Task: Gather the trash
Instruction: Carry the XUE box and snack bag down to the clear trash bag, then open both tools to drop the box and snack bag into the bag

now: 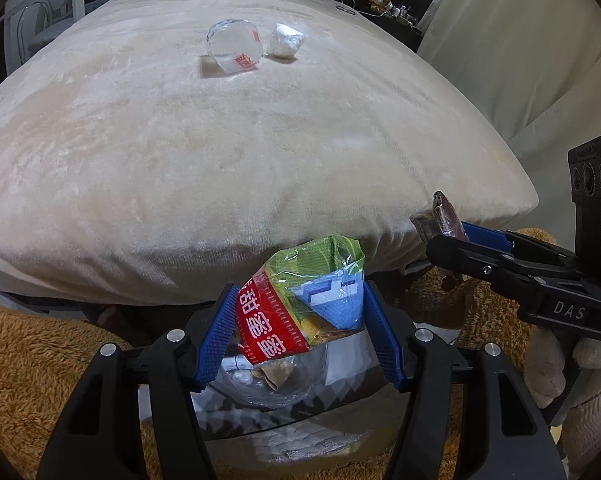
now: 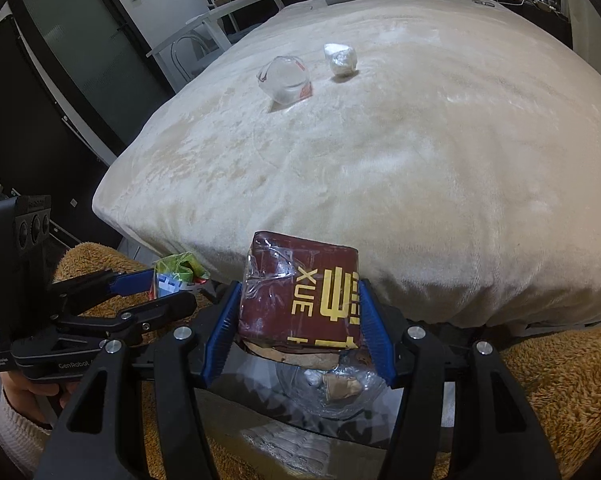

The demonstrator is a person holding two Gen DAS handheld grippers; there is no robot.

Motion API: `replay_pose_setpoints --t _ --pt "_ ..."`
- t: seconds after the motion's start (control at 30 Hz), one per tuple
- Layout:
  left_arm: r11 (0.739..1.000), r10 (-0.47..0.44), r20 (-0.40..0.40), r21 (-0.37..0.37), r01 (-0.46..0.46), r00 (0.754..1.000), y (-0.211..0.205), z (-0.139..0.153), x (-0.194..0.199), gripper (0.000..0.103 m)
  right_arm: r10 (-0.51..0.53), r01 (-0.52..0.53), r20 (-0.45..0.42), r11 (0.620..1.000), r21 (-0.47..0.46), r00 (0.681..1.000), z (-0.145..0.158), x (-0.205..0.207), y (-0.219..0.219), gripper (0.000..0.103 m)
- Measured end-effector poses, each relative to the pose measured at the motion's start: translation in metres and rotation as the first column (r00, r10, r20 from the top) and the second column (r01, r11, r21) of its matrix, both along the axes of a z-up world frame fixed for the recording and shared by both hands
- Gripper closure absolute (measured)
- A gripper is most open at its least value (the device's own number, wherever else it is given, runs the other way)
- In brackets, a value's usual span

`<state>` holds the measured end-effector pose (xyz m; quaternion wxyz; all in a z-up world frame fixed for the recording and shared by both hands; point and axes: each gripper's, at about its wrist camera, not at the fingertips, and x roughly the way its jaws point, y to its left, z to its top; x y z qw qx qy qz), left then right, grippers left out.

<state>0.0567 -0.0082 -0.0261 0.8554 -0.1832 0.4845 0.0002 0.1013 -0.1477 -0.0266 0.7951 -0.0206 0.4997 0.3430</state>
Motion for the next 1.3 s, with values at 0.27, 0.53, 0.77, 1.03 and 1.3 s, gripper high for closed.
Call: replay_pose_setpoints --t 0.27,0.53,0.77,1.03,1.3 --pt "0.999 -0.02 -0.072 -0.034 0.018 0.997 -0.009 -0.033 0.001 0.042 0.004 -0.007 -0.085 0.999 -0.031 0.996 -0.033 -0.002 0.001 0.045" --pt "0.997 -0.036 -0.146 -0.067 0.027 0.989 -0.012 -0.064 0.006 0.042 -0.014 0.001 -0.203 0.998 -0.063 0.979 -0.068 0.008 0.005 0.045" --pt "0.996 -0.053 -0.214 -0.087 0.035 0.975 -0.014 -0.089 0.011 0.042 -0.047 0.016 -0.312 0.995 -0.1 0.949 -0.1 0.014 0.007 0.045" --pt "0.994 -0.06 -0.297 -0.107 0.029 0.953 -0.013 -0.118 0.016 0.042 -0.075 0.023 -0.386 0.99 -0.138 0.919 -0.125 0.02 0.014 0.045" --pt "0.994 -0.071 -0.338 -0.107 0.037 0.939 -0.015 -0.13 0.017 0.042 -0.101 0.035 -0.437 0.987 -0.155 0.894 -0.142 0.023 0.012 0.045"
